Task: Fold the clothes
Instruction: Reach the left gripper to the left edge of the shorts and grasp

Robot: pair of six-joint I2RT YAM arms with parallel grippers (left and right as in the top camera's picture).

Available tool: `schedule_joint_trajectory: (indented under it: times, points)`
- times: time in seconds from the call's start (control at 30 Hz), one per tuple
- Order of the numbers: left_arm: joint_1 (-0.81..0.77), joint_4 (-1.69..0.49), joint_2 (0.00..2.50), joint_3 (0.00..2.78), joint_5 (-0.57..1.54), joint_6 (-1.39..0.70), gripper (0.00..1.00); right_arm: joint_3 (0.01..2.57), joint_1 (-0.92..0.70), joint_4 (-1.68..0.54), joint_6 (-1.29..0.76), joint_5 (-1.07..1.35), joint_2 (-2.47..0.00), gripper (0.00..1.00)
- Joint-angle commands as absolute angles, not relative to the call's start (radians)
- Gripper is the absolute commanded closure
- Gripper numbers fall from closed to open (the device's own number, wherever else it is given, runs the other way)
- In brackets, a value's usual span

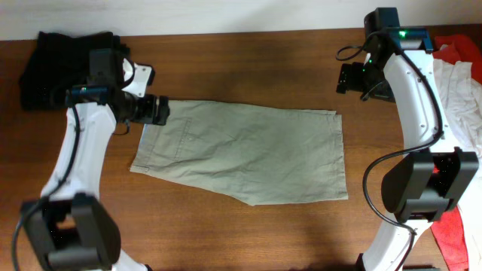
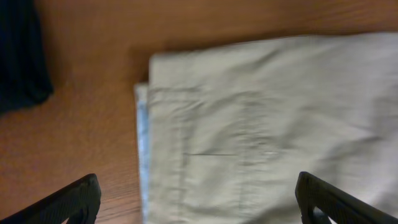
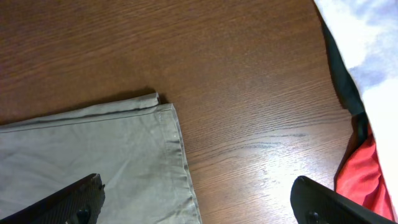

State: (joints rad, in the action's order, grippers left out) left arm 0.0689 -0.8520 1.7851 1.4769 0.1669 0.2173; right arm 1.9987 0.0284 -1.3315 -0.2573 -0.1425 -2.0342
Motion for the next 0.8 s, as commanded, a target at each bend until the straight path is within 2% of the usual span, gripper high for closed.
schedule_joint_trajectory:
  times: [0.0,0.07,0.17,0.37,0.5,0.57,0.6,0.67,0.7,0.73,0.77]
  points:
    - [0.179,-0.849,1.9,1.495,0.233,0.235,0.0,1.998,0.027,-1.331,-0.259,-0.162,-2.022,0.01]
    - [0.234,-0.858,1.954,1.495,0.429,0.32,0.0,1.998,0.027,-1.331,-0.259,-0.162,-2.022,0.01]
    - [0.27,-0.857,2.022,1.495,0.552,0.343,0.0,1.998,0.027,-1.331,-0.259,-0.162,-2.022,0.01]
    - [0.278,-0.869,2.152,1.493,0.57,0.374,0.01,1.998,0.027,-1.332,-0.259,-0.162,-2.022,0.01]
    - [0.278,-0.899,2.2,1.49,0.57,0.376,0.05,1.998,0.027,-1.331,-0.259,-0.162,-2.022,0.01]
    - [0.278,-0.909,2.222,1.489,0.57,0.376,0.11,1.998,0.027,-1.332,-0.259,-0.162,-2.022,0.01]
    - [0.276,-0.918,2.227,1.487,0.574,0.376,0.24,1.998,0.027,-1.331,-0.259,-0.162,-2.022,0.01]
    - [0.272,-0.93,2.227,1.486,0.573,0.376,0.31,1.998,0.027,-1.331,-0.259,-0.162,-2.022,0.01]
    - [0.271,-0.929,2.227,1.486,0.572,0.376,0.39,1.998,0.027,-1.332,-0.259,-0.162,-2.022,0.01]
    - [0.271,-0.928,2.227,1.486,0.572,0.376,0.55,1.998,0.027,-1.331,-0.258,-0.162,-2.022,0.01]
    - [0.271,-0.926,2.227,1.487,0.572,0.376,0.75,1.998,0.027,-1.331,-0.259,-0.162,-2.022,0.01]
